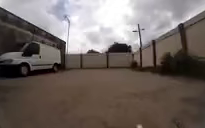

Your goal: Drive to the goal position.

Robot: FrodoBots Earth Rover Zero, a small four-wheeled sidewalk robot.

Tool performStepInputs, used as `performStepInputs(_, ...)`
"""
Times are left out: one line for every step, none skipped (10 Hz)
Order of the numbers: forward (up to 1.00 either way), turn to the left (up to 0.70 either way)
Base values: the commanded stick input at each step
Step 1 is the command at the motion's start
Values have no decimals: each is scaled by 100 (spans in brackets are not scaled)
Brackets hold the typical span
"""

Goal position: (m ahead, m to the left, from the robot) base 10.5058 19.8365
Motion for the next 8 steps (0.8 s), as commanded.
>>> performStepInputs(30,0)
performStepInputs(30,0)
performStepInputs(30,0)
performStepInputs(30,0)
performStepInputs(30,0)
performStepInputs(30,0)
performStepInputs(30,0)
performStepInputs(30,0)
